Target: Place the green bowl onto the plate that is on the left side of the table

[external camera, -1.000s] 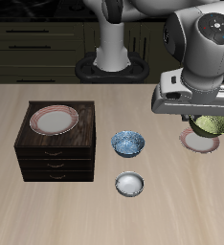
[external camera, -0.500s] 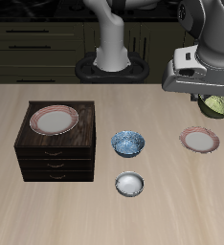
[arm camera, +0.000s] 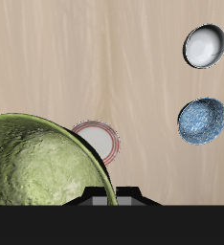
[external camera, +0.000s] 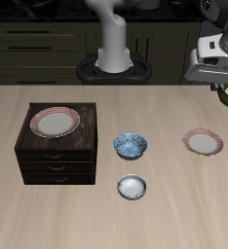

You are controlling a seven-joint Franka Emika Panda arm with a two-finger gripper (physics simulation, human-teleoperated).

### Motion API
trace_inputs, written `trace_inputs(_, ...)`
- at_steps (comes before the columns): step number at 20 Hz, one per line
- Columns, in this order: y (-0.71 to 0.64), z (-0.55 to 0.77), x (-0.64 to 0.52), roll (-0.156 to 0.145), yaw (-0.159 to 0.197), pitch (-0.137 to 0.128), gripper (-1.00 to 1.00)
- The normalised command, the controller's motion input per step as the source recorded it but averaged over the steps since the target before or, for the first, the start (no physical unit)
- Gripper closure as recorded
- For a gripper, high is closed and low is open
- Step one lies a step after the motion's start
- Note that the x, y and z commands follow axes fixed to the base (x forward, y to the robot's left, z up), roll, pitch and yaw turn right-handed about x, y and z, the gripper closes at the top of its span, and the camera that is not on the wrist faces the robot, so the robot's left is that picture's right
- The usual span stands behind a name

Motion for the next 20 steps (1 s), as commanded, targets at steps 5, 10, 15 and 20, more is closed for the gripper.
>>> trace_inputs(5,0.16,0.10,-0.22,-0.012,0.024,-0.056,1.00)
trace_inputs(10,0.08,0.11,-0.23,0.003,0.019,-0.076,1.00)
trace_inputs(15,0.12,-0.07,-0.10,0.032,-0.019,-0.001,1.00)
trace_inputs(20,0.09,-0.09,-0.12,0.027,-0.006,-0.022,1.00)
